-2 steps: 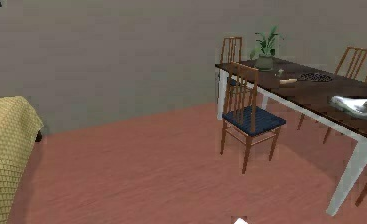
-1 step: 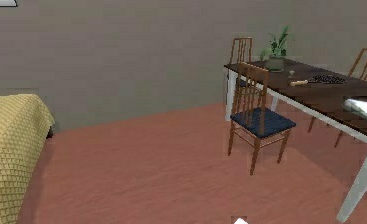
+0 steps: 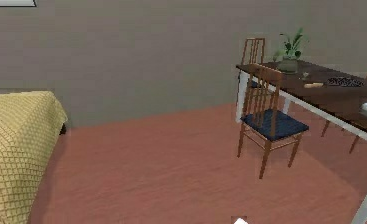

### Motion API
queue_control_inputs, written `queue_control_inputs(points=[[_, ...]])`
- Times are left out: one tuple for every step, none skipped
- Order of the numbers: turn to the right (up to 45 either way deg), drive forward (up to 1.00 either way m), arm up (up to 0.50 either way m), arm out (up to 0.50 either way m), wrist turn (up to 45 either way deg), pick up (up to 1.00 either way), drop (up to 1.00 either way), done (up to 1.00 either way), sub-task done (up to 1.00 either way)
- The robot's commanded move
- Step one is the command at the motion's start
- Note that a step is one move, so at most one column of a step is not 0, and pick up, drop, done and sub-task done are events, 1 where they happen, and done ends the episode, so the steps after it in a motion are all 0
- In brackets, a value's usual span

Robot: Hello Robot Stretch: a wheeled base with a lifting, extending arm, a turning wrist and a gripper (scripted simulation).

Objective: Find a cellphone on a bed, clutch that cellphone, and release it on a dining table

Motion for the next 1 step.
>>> queue_control_inputs(points=[[0.0, 1.0, 0.0, 0.0, 0.0, 0.0, 0.0, 0.0, 0.0]])
